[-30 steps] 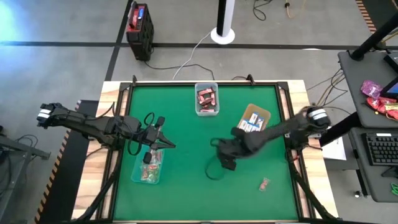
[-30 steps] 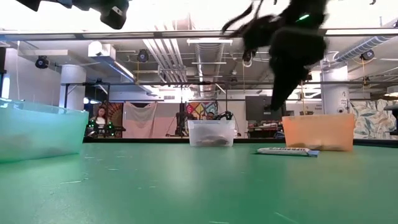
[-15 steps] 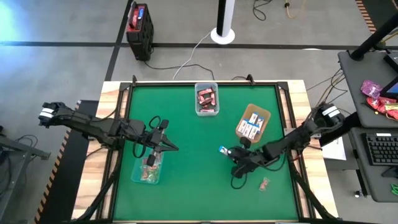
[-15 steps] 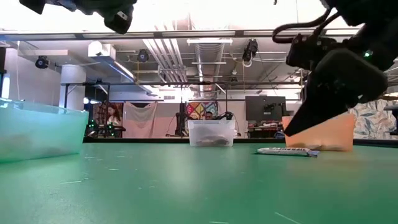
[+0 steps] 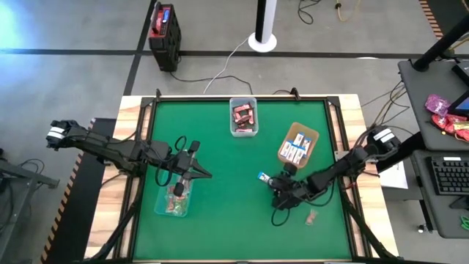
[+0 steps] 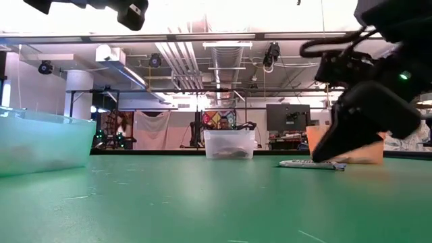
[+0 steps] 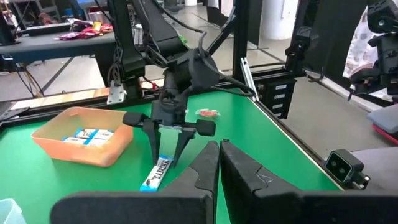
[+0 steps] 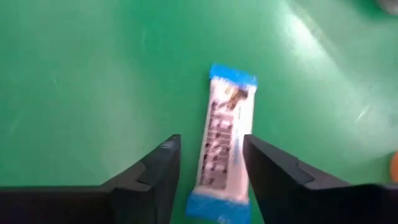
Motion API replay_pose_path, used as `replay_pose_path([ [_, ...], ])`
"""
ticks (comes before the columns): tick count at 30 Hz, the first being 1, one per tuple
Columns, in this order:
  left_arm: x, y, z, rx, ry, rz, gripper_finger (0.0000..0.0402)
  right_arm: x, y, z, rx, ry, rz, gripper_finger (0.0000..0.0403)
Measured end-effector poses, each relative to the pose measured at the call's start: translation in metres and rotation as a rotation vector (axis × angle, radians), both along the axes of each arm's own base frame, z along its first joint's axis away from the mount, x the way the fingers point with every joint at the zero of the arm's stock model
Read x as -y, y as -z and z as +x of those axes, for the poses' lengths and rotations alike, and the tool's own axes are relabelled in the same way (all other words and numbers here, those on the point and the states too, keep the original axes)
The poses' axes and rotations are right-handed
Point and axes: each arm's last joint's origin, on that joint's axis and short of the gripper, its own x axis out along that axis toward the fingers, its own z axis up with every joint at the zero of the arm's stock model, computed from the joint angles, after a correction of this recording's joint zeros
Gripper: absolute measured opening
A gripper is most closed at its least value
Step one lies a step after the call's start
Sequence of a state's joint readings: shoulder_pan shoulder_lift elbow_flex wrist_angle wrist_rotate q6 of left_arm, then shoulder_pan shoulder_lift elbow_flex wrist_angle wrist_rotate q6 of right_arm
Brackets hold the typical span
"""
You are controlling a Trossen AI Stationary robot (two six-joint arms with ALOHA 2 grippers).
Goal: Sort candy by brand, put in halloween buckets
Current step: Put the white chocolate into the orange bin
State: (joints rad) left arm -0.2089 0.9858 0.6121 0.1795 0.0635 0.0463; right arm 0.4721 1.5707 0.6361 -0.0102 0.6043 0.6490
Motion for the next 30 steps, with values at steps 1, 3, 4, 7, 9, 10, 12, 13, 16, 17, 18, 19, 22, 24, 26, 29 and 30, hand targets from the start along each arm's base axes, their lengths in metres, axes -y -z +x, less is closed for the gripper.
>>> replay_pose_path([
  [1, 0.000, 0.000, 0.000, -0.001, 0.000, 0.000, 0.0000, -0.001, 0.002, -0.001, -0.012, 0.000, -0.001, 0.0176],
  [3, 0.000, 0.000, 0.000, -0.003, 0.000, 0.001, 0.0000, -0.002, 0.007, -0.001, -0.020, 0.012, -0.007, 0.0190],
  [4, 0.000, 0.000, 0.000, -0.003, 0.001, 0.000, 0.0000, -0.002, 0.010, -0.001, -0.023, 0.023, -0.008, 0.0194],
  [7, 0.000, 0.000, 0.000, -0.001, 0.001, 0.000, 0.0000, -0.002, 0.021, 0.000, -0.033, 0.058, -0.010, 0.0197],
  [9, 0.000, 0.000, 0.000, -0.001, 0.001, 0.000, 0.0000, -0.003, 0.028, 0.001, -0.034, 0.070, -0.004, 0.0192],
  [10, 0.000, 0.000, 0.000, -0.002, 0.000, -0.002, 0.0000, -0.003, 0.031, 0.002, -0.036, 0.072, 0.001, 0.0186],
  [12, 0.000, 0.001, 0.001, -0.005, 0.000, -0.003, 0.0000, -0.003, 0.036, 0.003, -0.038, 0.078, 0.009, 0.0169],
  [13, 0.000, 0.001, 0.001, -0.006, 0.000, -0.003, 0.0000, -0.004, 0.038, 0.003, -0.042, 0.084, 0.012, 0.0158],
  [16, 0.000, 0.001, 0.001, -0.008, -0.001, -0.006, 0.0000, -0.004, 0.042, 0.002, -0.052, 0.095, 0.023, 0.0120],
  [17, 0.000, 0.001, 0.001, -0.008, -0.001, -0.006, 0.0000, -0.004, 0.043, 0.002, -0.054, 0.095, 0.025, 0.0109],
  [18, 0.000, 0.001, 0.001, -0.008, -0.001, -0.006, 0.0000, -0.004, 0.043, 0.002, -0.054, 0.092, 0.026, 0.0098],
  [19, 0.000, 0.001, 0.001, -0.008, -0.001, -0.006, 0.0000, -0.004, 0.042, 0.002, -0.050, 0.087, 0.025, 0.0090],
  [22, 0.000, 0.001, 0.001, -0.008, -0.001, -0.006, 0.0000, -0.006, 0.039, 0.003, -0.029, 0.076, 0.021, 0.0087],
  [24, 0.000, 0.001, 0.001, -0.008, -0.001, -0.006, 0.0000, -0.006, 0.036, 0.005, -0.003, 0.078, 0.019, 0.0087],
  [26, 0.000, 0.001, 0.001, -0.008, -0.001, -0.006, 0.0000, -0.006, 0.033, 0.005, 0.014, 0.081, 0.020, 0.0095],
  [29, 0.000, 0.001, 0.001, -0.009, -0.001, -0.006, 0.0000, -0.006, 0.024, 0.006, 0.042, 0.080, 0.030, 0.0099],
  [30, 0.000, 0.001, 0.001, -0.009, -0.001, -0.006, 0.0000, -0.006, 0.022, 0.005, 0.045, 0.076, 0.029, 0.0099],
])
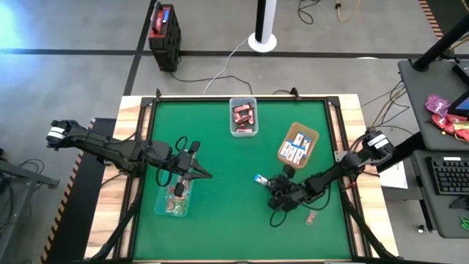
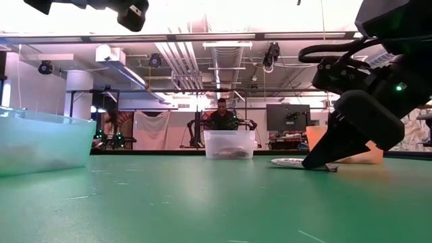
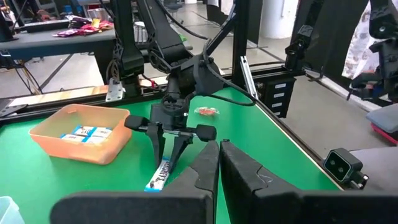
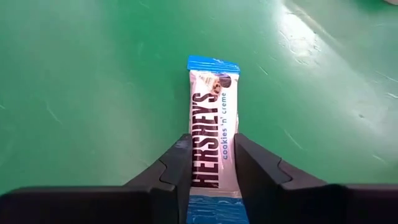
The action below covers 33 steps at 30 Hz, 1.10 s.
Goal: Sort candy by brand, put in halloween buckets
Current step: Put the white chocolate into the orange bin, then put the orange gummy candy into the blue bin
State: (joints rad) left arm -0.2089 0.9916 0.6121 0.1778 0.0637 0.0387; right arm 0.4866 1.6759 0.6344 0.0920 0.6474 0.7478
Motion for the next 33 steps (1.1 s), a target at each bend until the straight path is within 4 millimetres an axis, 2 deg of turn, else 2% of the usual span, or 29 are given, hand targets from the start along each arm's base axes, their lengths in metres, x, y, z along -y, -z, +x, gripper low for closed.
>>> replay_pose_path([
  [4, 0.000, 0.000, 0.000, 0.000, 0.000, 0.000, 0.0000, 0.001, -0.013, -0.002, 0.023, -0.015, -0.004, 0.0090],
  [12, 0.000, 0.000, 0.000, 0.000, 0.000, 0.000, 0.0000, 0.006, -0.051, -0.005, 0.153, 0.013, -0.019, 0.0077],
  [17, 0.000, 0.000, 0.000, 0.003, -0.001, 0.000, 0.0000, 0.022, -0.081, -0.025, 0.218, 0.180, -0.074, 0.0061],
  [20, 0.000, -0.001, 0.000, 0.004, -0.001, 0.000, 0.0000, 0.038, -0.094, -0.042, 0.266, 0.354, -0.054, 0.0052],
  [24, 0.000, -0.001, 0.000, 0.005, -0.001, 0.000, 0.0000, 0.060, -0.100, -0.064, 0.286, 0.595, 0.040, 0.0038],
  [27, 0.000, -0.001, 0.000, 0.005, -0.001, 0.000, 0.0000, 0.071, -0.098, -0.076, 0.208, 0.723, 0.157, 0.0028],
  [33, 0.000, -0.001, 0.000, 0.005, -0.001, 0.000, 0.0000, 0.073, -0.092, -0.076, 0.117, 0.751, 0.207, 0.0025],
])
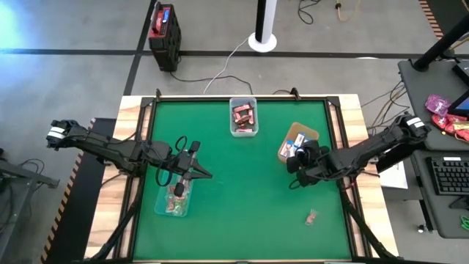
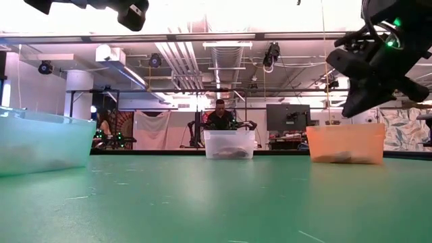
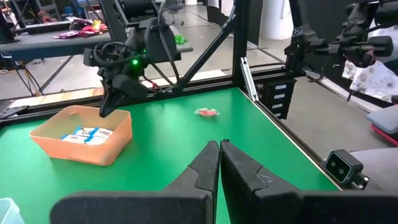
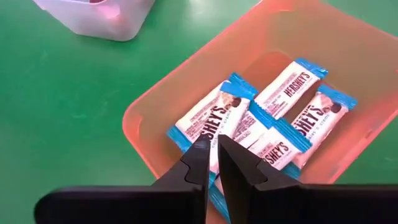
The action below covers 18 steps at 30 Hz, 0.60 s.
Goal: Sort candy by brand, put in halloween buckets
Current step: Put the orange gummy candy into the blue bin
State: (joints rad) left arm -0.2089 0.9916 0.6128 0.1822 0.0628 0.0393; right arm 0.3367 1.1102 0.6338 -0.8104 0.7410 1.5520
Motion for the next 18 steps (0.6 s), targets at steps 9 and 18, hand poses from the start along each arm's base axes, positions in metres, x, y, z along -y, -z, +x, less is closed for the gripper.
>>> replay_pose_path([
  [9, 0.000, 0.001, 0.000, -0.006, 0.000, 0.001, 0.0000, -0.033, -0.029, 0.029, 0.024, -0.462, 0.158, 0.0038],
  [18, 0.000, 0.001, 0.000, -0.017, -0.002, -0.006, 0.0000, -0.111, -0.013, 0.026, -0.160, -0.478, 0.958, 0.0031],
])
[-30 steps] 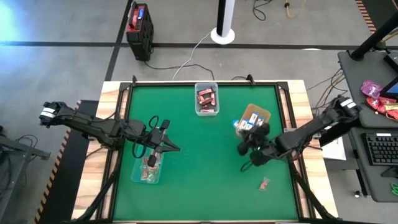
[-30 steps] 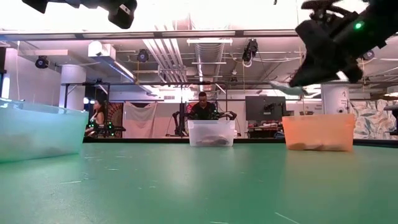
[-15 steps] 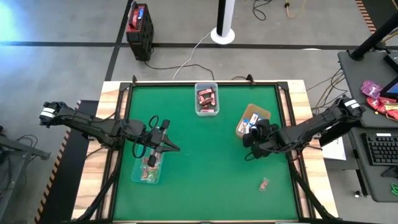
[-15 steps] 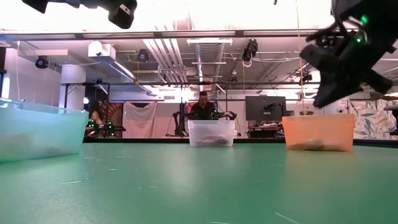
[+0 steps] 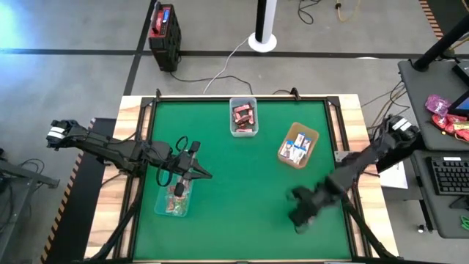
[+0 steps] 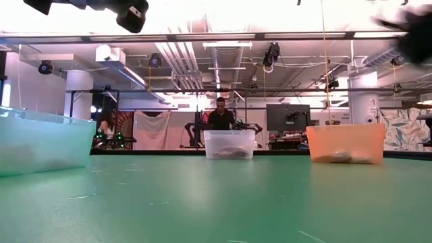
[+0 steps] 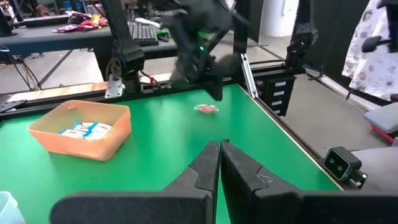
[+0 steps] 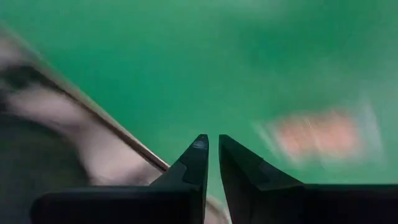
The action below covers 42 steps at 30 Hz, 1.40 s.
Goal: Sort candy by brand, put in halloween buckets
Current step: Put the orange gummy candy into the blue bin
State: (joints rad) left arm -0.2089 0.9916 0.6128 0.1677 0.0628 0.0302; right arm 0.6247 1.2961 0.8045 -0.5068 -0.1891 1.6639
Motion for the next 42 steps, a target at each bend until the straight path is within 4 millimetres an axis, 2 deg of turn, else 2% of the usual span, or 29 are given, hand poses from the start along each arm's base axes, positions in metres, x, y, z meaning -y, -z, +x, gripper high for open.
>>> replay_pose_path([
  [2, 0.000, 0.000, 0.000, -0.002, -0.001, -0.004, 0.0000, -0.016, 0.012, -0.015, -0.225, 0.030, 0.034, 0.0032],
  [4, 0.000, 0.000, 0.000, -0.002, -0.001, -0.005, 0.0000, -0.031, 0.019, -0.026, -0.353, 0.063, 0.060, 0.0038],
  [7, 0.000, 0.000, 0.000, -0.002, -0.001, -0.005, 0.0000, -0.049, 0.024, -0.039, -0.398, 0.113, 0.061, 0.0056],
  [10, 0.000, 0.000, 0.000, 0.002, 0.000, -0.002, 0.0000, -0.057, 0.025, -0.048, -0.354, 0.191, 0.006, 0.0081],
  [13, 0.000, -0.001, 0.000, 0.006, 0.000, -0.001, 0.0000, -0.054, 0.028, -0.054, -0.303, 0.300, -0.103, 0.0113],
  [16, 0.000, -0.001, 0.000, 0.007, 0.000, -0.001, 0.0000, -0.044, 0.033, -0.058, -0.323, 0.450, -0.220, 0.0145],
  [24, 0.000, -0.001, 0.000, 0.009, 0.000, -0.001, 0.0000, -0.039, 0.043, -0.046, -0.253, 0.471, -0.268, 0.0210],
  [29, 0.000, -0.001, 0.000, 0.012, 0.002, 0.008, 0.0000, -0.035, 0.044, -0.042, -0.180, 0.486, -0.325, 0.0221],
  [37, 0.000, -0.001, 0.000, 0.014, 0.002, 0.007, 0.0000, -0.026, 0.028, -0.049, -0.215, 0.523, -0.375, 0.0221],
  [42, 0.000, -0.001, 0.000, 0.013, 0.002, 0.006, 0.0000, -0.025, 0.023, -0.042, -0.206, 0.551, -0.344, 0.0221],
])
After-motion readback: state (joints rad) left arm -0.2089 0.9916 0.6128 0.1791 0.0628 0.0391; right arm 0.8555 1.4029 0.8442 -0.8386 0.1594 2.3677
